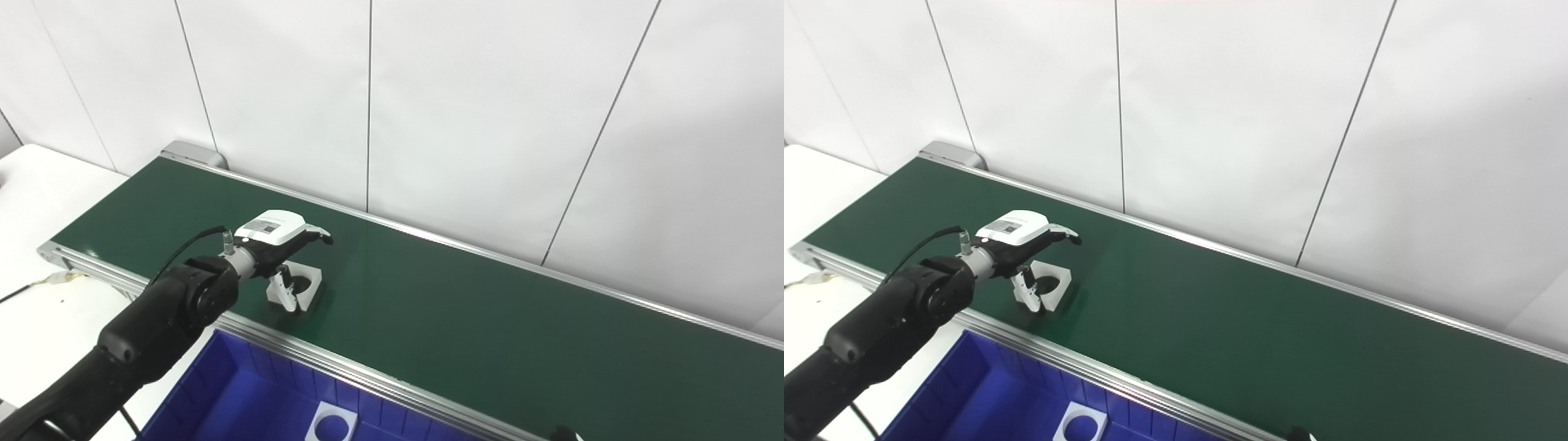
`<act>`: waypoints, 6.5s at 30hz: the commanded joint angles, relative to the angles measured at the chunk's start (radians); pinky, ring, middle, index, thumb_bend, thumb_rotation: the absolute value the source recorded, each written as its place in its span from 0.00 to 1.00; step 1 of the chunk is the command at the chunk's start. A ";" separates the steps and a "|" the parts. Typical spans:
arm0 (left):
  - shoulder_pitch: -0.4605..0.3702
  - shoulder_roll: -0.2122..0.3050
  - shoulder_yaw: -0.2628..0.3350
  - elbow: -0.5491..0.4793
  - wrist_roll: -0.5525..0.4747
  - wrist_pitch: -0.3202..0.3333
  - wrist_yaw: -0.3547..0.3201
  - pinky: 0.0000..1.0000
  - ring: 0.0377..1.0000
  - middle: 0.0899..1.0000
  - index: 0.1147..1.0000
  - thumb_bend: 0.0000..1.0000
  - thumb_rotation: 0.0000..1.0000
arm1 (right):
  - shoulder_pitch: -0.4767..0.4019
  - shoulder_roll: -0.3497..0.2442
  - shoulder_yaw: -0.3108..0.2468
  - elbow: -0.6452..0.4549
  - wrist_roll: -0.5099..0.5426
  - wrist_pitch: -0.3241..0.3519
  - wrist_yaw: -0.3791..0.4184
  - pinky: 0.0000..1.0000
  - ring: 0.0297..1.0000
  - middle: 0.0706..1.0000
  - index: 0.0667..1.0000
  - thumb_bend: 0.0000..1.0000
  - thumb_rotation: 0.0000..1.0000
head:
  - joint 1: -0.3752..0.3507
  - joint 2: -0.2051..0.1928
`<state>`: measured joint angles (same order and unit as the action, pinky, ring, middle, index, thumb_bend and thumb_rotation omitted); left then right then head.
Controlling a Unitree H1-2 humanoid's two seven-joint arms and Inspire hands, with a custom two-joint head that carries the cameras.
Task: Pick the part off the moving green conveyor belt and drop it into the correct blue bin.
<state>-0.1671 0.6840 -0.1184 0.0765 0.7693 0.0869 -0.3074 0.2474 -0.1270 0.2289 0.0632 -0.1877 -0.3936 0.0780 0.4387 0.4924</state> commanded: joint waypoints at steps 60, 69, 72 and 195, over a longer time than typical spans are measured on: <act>0.047 -0.019 0.001 -0.172 -0.130 -0.100 0.148 0.65 0.52 0.42 0.44 0.52 0.00 | 0.012 -0.006 -0.007 -0.054 0.046 -0.043 0.013 0.75 0.82 0.84 0.93 0.68 0.60 | -0.025 0.036; 0.114 -0.002 0.099 -0.465 -0.129 -0.050 0.048 0.67 0.53 0.42 0.44 0.52 0.00 | 0.018 -0.011 -0.011 -0.072 0.049 -0.031 0.019 0.75 0.82 0.84 0.92 0.69 0.61 | -0.025 0.051; 0.138 -0.005 0.122 -0.524 -0.123 -0.045 0.022 0.70 0.54 0.41 0.45 0.52 0.00 | 0.020 -0.012 -0.013 -0.073 0.050 -0.034 0.022 0.75 0.82 0.84 0.92 0.69 0.61 | -0.024 0.054; 0.369 -0.475 -0.031 -0.203 -1.004 -0.210 -0.203 0.92 0.93 0.94 0.93 1.00 0.29 | 0.009 0.128 0.038 -0.115 -0.076 0.074 -0.029 0.74 0.83 0.86 0.91 0.84 0.70 | -0.824 0.251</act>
<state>0.2197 0.2075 -0.1461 -0.1301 -0.2088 -0.0713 -0.4945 0.2744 -0.0120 0.2617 -0.0368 -0.2586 -0.2900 0.0633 -0.3682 0.7378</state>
